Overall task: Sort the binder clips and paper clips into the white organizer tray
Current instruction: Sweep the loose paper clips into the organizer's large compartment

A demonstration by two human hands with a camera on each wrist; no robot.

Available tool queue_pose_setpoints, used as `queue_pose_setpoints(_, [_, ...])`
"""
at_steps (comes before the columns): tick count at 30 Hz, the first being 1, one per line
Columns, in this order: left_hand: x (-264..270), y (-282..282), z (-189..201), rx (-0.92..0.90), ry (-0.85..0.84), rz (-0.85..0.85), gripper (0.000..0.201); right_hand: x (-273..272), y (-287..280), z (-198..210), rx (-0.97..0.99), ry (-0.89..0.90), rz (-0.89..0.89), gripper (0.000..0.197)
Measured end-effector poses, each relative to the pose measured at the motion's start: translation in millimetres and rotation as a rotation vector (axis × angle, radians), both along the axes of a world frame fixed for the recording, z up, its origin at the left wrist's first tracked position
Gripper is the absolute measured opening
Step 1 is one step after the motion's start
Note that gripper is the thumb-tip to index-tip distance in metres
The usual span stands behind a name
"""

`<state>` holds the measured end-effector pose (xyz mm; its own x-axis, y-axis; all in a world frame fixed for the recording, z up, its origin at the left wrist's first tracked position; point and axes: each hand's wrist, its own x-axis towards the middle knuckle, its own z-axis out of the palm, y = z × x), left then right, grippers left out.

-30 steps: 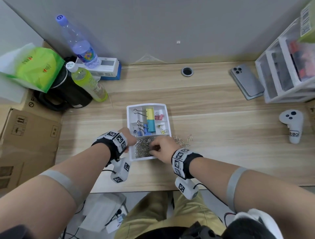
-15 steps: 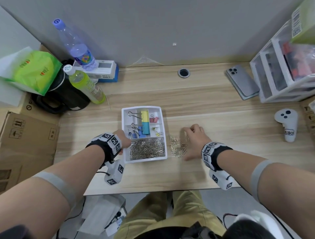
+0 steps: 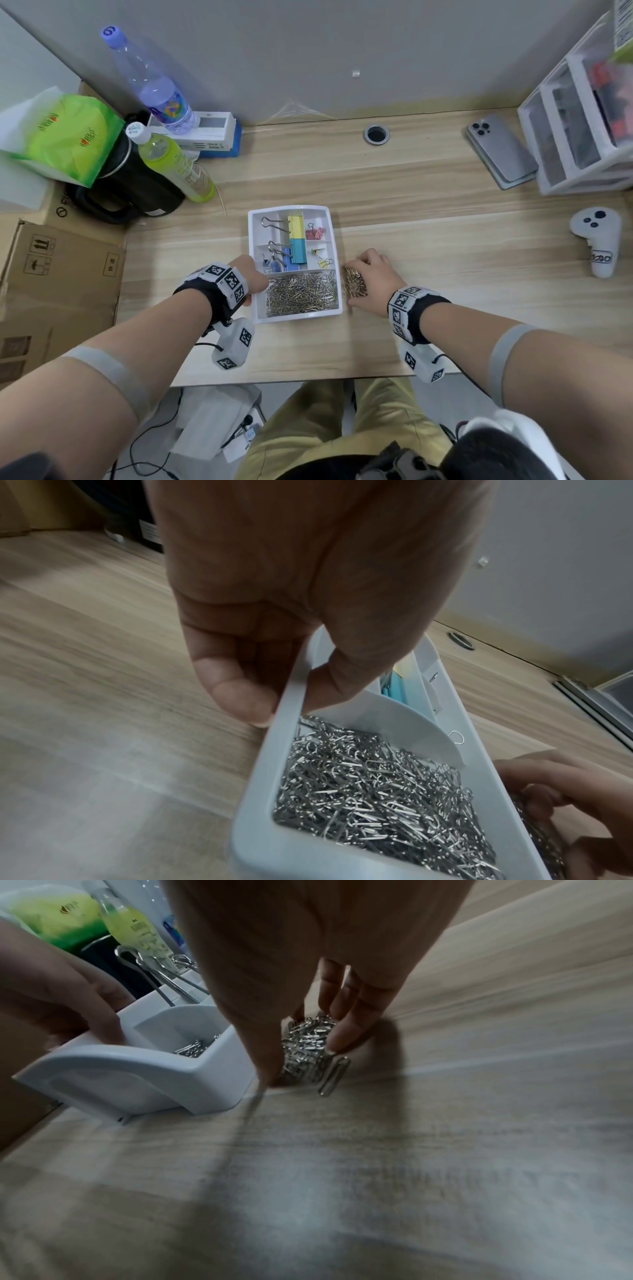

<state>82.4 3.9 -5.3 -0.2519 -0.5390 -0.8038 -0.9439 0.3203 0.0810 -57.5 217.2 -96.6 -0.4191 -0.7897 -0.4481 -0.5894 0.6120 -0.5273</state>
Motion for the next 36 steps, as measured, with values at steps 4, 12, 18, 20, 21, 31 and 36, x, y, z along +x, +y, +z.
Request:
queue_pose_setpoints(4, [0.7,-0.1,-0.4,-0.006,-0.006,0.0,0.031,6.3,-6.7,1.1,0.001,0.022,0.004,0.075])
queue_pose_setpoints(12, [-0.4,0.3,-1.1,0.004,-0.002,0.014,0.031,16.5,-11.8,-4.9,-0.068,0.032,-0.092,0.036])
queue_pose_setpoints(18, [-2.1,1.6,-1.8,0.012,0.001,0.029,0.029,22.5,-14.2,-3.7,-0.123,0.011,-0.173,0.028])
queue_pose_setpoints(20, [-3.2,3.5,-2.1,0.018,0.009,0.033,0.031,23.6,-14.8,-4.4,-0.124,0.007,-0.206,0.028])
queue_pose_setpoints(21, [-3.4,4.2,-1.9,0.018,0.011,0.032,0.032,23.9,-14.7,-5.0,-0.122,0.005,-0.218,0.028])
queue_pose_setpoints(31, [-3.1,4.1,-3.1,0.007,0.009,0.04,0.025,21.4,-9.8,-4.7,-0.14,0.043,-0.222,0.023])
queue_pose_setpoints(36, [-2.3,3.8,-4.6,0.014,0.021,0.048,0.027,20.8,-7.9,-6.2,-0.155,0.042,-0.209,0.017])
